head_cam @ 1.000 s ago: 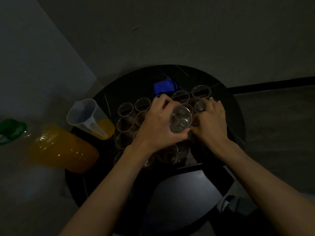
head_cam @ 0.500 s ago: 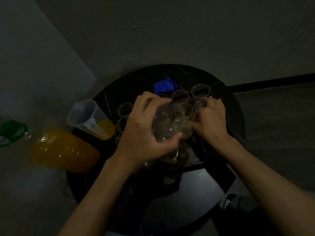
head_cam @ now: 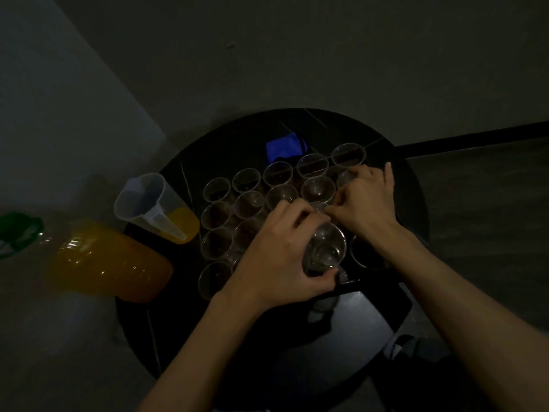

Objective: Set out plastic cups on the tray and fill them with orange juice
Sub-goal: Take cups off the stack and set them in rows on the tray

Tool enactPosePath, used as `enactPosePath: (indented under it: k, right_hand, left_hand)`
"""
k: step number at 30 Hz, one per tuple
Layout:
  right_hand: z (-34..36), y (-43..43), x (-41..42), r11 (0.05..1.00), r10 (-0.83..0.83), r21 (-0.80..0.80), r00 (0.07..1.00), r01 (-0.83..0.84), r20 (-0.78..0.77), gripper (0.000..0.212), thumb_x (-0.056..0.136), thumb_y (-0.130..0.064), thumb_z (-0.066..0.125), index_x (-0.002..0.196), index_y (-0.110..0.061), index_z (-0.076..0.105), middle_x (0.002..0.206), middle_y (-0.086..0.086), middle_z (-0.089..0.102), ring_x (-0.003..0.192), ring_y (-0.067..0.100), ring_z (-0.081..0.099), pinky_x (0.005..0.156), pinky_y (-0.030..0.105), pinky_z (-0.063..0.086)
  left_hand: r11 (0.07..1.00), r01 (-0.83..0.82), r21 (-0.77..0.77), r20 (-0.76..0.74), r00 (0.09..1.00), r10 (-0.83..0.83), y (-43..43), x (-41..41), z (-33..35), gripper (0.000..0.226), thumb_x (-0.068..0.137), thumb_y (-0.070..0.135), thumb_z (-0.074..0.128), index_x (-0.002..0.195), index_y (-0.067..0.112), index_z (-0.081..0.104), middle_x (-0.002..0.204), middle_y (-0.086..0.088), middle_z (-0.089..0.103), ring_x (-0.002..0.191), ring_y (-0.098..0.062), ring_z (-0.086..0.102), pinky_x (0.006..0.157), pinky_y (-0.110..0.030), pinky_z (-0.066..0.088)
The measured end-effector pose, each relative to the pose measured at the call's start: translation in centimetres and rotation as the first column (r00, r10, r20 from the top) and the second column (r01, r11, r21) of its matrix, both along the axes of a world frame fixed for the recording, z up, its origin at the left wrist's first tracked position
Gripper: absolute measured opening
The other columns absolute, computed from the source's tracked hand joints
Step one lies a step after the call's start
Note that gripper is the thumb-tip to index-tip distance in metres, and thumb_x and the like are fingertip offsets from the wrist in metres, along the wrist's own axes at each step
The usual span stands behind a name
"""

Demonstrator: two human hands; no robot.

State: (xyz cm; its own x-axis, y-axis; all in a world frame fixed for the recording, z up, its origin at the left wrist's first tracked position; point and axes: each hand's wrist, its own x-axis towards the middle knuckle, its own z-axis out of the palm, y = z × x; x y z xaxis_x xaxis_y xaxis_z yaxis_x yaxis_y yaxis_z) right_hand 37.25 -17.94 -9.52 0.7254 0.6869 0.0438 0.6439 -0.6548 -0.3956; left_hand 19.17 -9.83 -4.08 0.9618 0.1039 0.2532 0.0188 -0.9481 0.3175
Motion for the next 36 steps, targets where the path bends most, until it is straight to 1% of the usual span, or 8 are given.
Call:
enactPosePath:
  k: [4, 8, 12, 17, 22, 27, 31, 36]
  right_hand:
    - [0.2, 0.0, 0.0, 0.999, -0.015, -0.028, 1.000, 0.015, 0.009, 0.039, 0.075, -0.064, 0.069, 0.075, -0.025, 0.070, 0.147, 0.008, 0.046, 0.140, 0.029, 0.033, 0.122, 0.054, -0.004]
    - [-0.1, 0.0, 0.2, 0.999, -0.011, -0.039, 0.999, 0.012, 0.040, 0.042, 0.072, -0.067, 0.067, 0.080, -0.026, 0.073, 0.144, 0.008, 0.049, 0.139, 0.029, 0.034, 0.122, 0.054, -0.003]
    - [-0.2, 0.1, 0.6, 1.000, -0.003, -0.030, 0.999, 0.004, 0.037, 0.064, 0.063, -0.078, 0.052, 0.089, -0.024, 0.073, 0.143, 0.008, 0.049, 0.138, 0.029, 0.035, 0.122, 0.053, -0.003]
    - [-0.1, 0.1, 0.8, 1.000, 0.001, -0.020, 1.000, -0.001, 0.016, 0.068, 0.059, -0.079, 0.052, 0.090, -0.023, 0.073, 0.144, 0.007, 0.049, 0.137, 0.029, 0.036, 0.122, 0.052, -0.001]
    - [-0.6, 0.3, 0.9, 1.000, -0.017, -0.015, 0.999, 0.018, 0.047, 0.052, 0.071, -0.072, 0.065, 0.085, -0.023, 0.073, 0.139, 0.007, 0.053, 0.134, 0.029, 0.040, 0.123, 0.053, 0.001]
    - [-1.0, 0.7, 1.0, 1.000, -0.018, -0.021, 0.999, 0.019, 0.046, 0.050, 0.071, -0.072, 0.067, 0.084, -0.024, 0.070, 0.142, 0.006, 0.051, 0.136, 0.028, 0.038, 0.122, 0.052, 0.001]
    - [-1.1, 0.8, 1.0, 1.000, -0.010, -0.029, 0.998, 0.011, 0.055, 0.063, 0.071, -0.076, 0.064, 0.100, -0.020, 0.071, 0.145, 0.008, 0.048, 0.137, 0.030, 0.037, 0.122, 0.051, 0.002]
    - [-1.3, 0.8, 1.2, 1.000, 0.013, -0.016, 0.999, -0.012, 0.052, 0.067, 0.070, -0.076, 0.066, 0.107, -0.020, 0.070, 0.144, 0.009, 0.047, 0.137, 0.030, 0.037, 0.122, 0.049, 0.003]
  left_hand:
    - [0.996, 0.000, 0.090, -0.086, 0.996, 0.008, -0.1, 0.5, -1.3, 0.067, 0.074, 0.057, 0.070, 0.128, 0.018, 0.058, 0.122, 0.002, 0.050, 0.108, -0.015, 0.047, 0.094, -0.038, 0.046]
    - [0.996, -0.006, 0.088, -0.132, 0.991, 0.017, -0.1, 0.9, -2.6, 0.067, 0.076, 0.060, 0.062, 0.128, 0.017, 0.058, 0.123, 0.000, 0.048, 0.109, -0.018, 0.047, 0.094, -0.037, 0.045]
    - [0.998, -0.016, 0.062, -0.174, 0.984, 0.026, 0.0, 1.3, -3.2, 0.071, 0.075, 0.062, 0.054, 0.132, 0.019, 0.054, 0.129, 0.002, 0.045, 0.116, -0.016, 0.044, 0.098, -0.030, 0.038]
    - [0.996, -0.009, 0.087, -0.241, 0.970, 0.030, 0.2, 1.8, -3.9, 0.073, 0.075, 0.058, 0.063, 0.136, 0.019, 0.052, 0.135, 0.000, 0.045, 0.120, -0.019, 0.043, 0.102, -0.039, 0.044]
    - [0.995, -0.010, 0.104, -0.219, 0.975, 0.033, 0.0, 1.8, -4.8, 0.070, 0.076, 0.055, 0.068, 0.135, 0.020, 0.053, 0.130, 0.000, 0.047, 0.113, -0.018, 0.045, 0.096, -0.038, 0.045]
    - [0.993, -0.009, 0.118, -0.215, 0.976, 0.035, 0.0, 1.6, -5.4, 0.067, 0.075, 0.056, 0.065, 0.130, 0.019, 0.056, 0.128, -0.001, 0.048, 0.112, -0.020, 0.046, 0.092, -0.040, 0.046]
    - [0.996, -0.027, 0.085, -0.173, 0.984, 0.042, 0.1, 1.6, -5.9, 0.067, 0.076, 0.058, 0.068, 0.130, 0.019, 0.057, 0.129, 0.000, 0.047, 0.114, -0.019, 0.045, 0.094, -0.036, 0.045]
    - [0.995, -0.085, 0.059, -0.137, 0.986, 0.093, 0.2, 1.8, -5.9, 0.063, 0.089, 0.059, 0.056, 0.138, 0.020, 0.053, 0.138, 0.002, 0.046, 0.120, -0.013, 0.042, 0.099, -0.026, 0.034]
